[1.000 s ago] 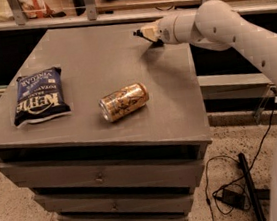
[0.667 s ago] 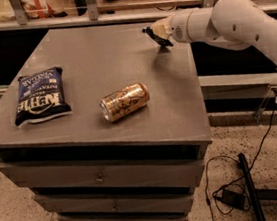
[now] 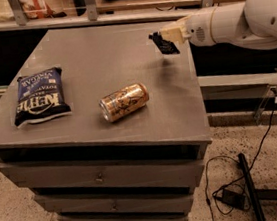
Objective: Move rxbar blueberry near orange can
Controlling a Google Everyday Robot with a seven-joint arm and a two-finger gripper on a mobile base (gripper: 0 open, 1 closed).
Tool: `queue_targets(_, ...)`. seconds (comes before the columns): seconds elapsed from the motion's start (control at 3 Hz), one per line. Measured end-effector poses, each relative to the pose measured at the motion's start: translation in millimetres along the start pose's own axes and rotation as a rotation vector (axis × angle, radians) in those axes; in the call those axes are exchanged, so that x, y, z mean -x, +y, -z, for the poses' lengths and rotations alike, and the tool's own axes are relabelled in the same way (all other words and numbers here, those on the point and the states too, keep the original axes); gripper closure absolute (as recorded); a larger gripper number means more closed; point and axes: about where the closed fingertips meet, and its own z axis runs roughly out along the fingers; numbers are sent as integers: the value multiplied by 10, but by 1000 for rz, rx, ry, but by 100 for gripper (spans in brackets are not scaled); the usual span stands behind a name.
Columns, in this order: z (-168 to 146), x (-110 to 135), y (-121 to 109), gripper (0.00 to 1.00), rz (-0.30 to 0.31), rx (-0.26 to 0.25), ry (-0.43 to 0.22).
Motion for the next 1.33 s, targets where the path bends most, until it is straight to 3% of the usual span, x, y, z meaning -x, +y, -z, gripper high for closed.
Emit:
queue_targets(0.67, 574, -98, 715, 100, -42, 293, -9)
queue_targets(1.33, 750, -166, 1127, 99, -85, 489, -27)
